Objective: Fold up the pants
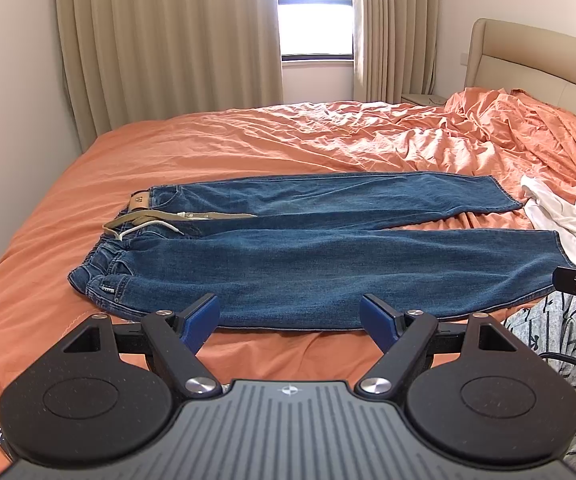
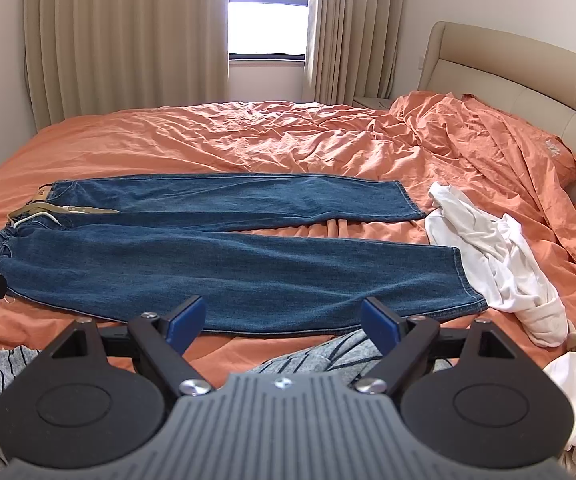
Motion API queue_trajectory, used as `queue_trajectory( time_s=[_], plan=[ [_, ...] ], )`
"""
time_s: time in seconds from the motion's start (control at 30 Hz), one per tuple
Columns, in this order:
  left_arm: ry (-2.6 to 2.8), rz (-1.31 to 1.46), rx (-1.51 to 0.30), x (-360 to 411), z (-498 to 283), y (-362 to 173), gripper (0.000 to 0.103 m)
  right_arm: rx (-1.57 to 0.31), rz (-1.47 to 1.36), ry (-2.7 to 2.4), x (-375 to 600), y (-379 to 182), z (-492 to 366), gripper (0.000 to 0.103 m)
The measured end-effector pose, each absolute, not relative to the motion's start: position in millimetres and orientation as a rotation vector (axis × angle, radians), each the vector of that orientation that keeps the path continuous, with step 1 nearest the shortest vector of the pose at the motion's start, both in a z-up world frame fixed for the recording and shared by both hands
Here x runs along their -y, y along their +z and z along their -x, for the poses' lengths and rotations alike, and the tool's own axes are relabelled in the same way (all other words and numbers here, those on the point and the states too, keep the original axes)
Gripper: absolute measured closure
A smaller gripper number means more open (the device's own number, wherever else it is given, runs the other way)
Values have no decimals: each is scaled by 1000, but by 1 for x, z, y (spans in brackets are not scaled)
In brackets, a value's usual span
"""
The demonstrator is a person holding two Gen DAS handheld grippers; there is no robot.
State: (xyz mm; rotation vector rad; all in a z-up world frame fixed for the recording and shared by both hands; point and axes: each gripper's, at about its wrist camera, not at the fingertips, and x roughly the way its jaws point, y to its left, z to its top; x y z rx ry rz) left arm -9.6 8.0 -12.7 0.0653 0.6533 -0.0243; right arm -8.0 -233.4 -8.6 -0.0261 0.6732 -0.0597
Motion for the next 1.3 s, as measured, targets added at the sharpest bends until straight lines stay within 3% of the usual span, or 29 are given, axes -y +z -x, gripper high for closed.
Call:
queue_trajectory(
  time_s=[1.3],
  plan=[
    [-47,-57,-684,7,9,-14,10,-702,27,-13,229,-14,-6,22]
  ],
)
